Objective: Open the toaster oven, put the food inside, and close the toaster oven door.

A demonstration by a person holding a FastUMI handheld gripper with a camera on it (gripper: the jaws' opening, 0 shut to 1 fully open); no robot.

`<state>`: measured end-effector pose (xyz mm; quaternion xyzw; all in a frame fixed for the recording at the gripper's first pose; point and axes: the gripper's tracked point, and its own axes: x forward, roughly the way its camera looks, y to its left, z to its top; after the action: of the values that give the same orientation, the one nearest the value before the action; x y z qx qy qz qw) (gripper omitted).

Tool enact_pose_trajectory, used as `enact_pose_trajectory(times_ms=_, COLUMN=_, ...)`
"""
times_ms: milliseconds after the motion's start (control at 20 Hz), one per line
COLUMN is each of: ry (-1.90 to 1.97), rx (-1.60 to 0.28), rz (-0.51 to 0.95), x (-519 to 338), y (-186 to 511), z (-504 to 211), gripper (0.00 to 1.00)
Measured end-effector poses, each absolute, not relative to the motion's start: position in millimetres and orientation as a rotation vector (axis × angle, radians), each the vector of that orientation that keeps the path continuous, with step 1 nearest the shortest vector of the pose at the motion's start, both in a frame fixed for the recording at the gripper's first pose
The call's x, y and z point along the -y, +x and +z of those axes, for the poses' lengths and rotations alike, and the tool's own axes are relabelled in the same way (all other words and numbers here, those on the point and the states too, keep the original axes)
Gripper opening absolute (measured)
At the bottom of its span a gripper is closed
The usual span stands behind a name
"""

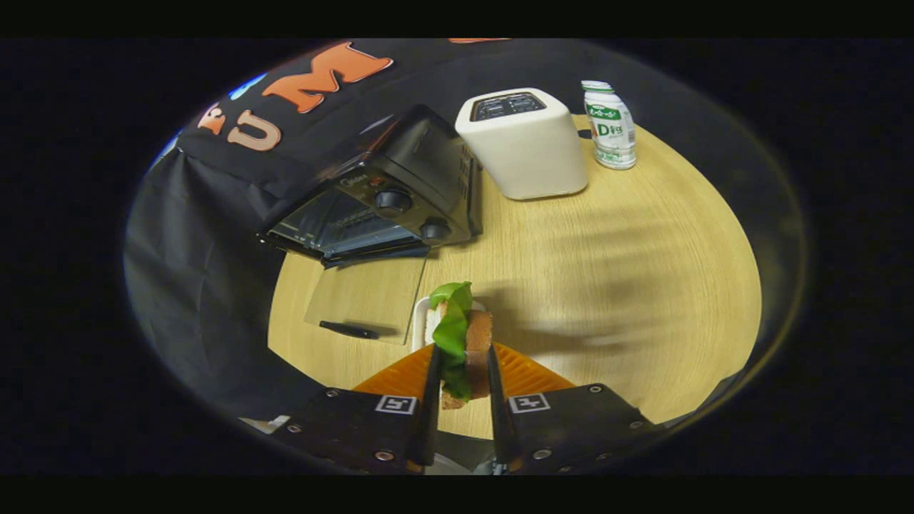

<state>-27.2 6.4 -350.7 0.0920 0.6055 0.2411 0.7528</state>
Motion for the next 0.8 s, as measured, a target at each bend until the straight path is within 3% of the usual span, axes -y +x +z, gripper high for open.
enact_pose_trajectory(times_ms=150, ry=0.156, rx=-1.294, rz=0.512, x=-4.0, y=-28.0, z=-337.2, gripper=0.25)
enact_pose_trajectory(times_ms=800, ry=0.467, rx=-0.977, rz=0.344, x=-33.2, y=-4.7, z=-255.6, gripper=0.25)
